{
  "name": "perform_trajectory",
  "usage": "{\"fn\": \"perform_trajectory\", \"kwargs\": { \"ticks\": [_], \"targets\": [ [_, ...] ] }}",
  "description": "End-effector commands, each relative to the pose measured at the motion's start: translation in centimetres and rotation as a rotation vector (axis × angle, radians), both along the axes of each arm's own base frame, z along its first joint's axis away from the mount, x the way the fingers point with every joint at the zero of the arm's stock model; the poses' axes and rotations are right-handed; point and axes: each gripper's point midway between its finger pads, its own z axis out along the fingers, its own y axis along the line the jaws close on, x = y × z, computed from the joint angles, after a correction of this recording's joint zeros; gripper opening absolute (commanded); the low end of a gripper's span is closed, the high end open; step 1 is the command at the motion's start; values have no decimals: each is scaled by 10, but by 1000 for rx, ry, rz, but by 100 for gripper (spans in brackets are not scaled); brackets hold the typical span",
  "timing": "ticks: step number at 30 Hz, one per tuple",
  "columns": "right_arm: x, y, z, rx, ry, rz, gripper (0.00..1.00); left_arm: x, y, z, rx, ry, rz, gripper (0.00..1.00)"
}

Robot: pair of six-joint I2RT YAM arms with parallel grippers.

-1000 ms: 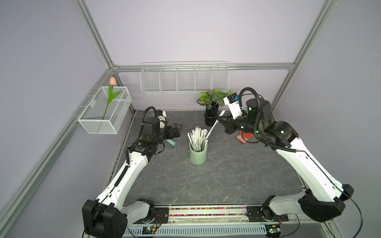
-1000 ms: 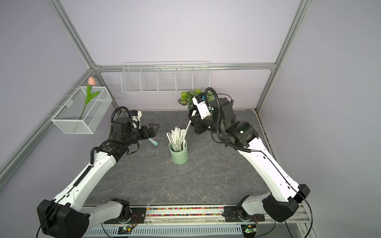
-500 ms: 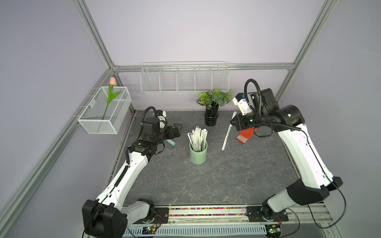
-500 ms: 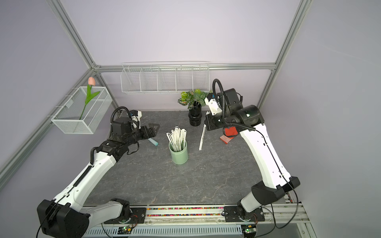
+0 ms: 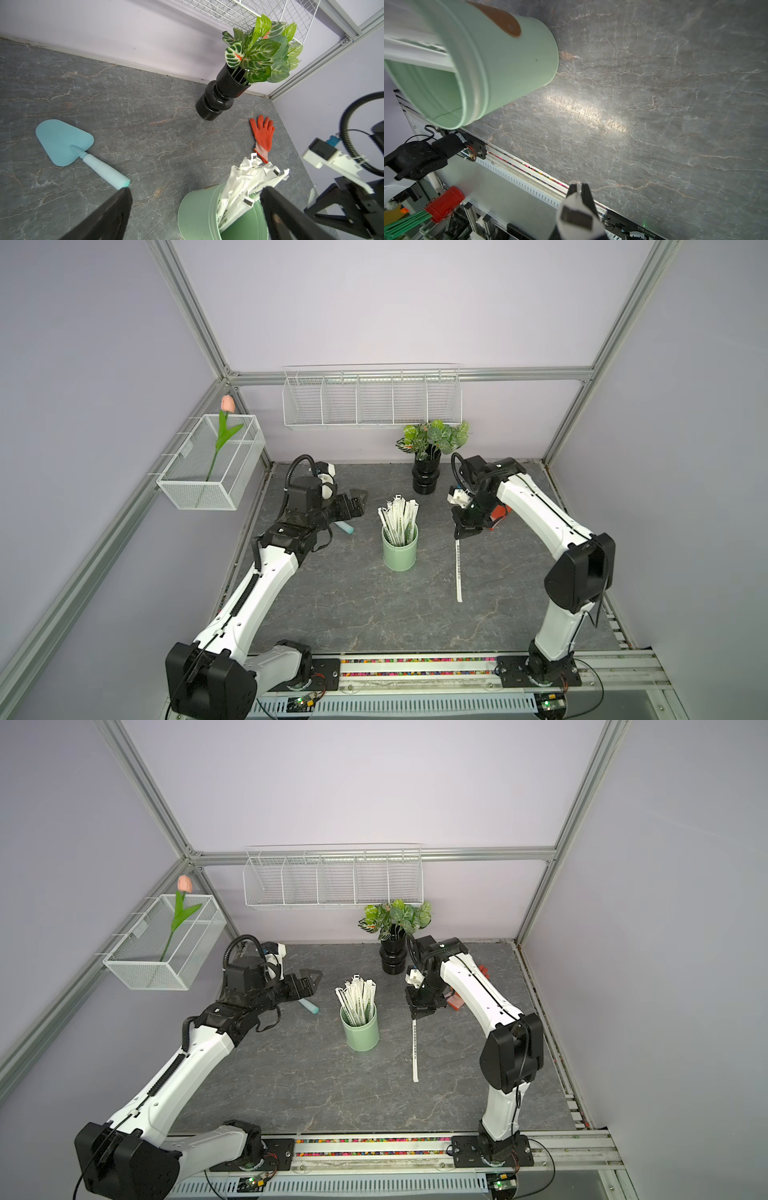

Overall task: Take the straws out of the storage container
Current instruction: Place the straw at the center of the board.

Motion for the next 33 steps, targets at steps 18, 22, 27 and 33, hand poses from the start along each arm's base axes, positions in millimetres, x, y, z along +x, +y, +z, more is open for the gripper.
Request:
{"fn": "perform_trajectory", "kwargs": {
  "ticks": [18, 22, 27, 33],
  "targets": [
    [32, -1, -98, -72, 201, -51, 10, 0, -3, -7, 10, 25, -18, 100],
    [34, 0, -107, -75, 217, -58, 13, 0, -3, -8, 10, 27, -19, 100],
    [36, -1, -116, -78, 223, -72, 16, 1, -3, -9, 10, 30, -19, 100],
    [36, -2, -122, -79, 225, -95, 16, 1, -4, -9, 10, 29, -21, 100]
  ]
}}
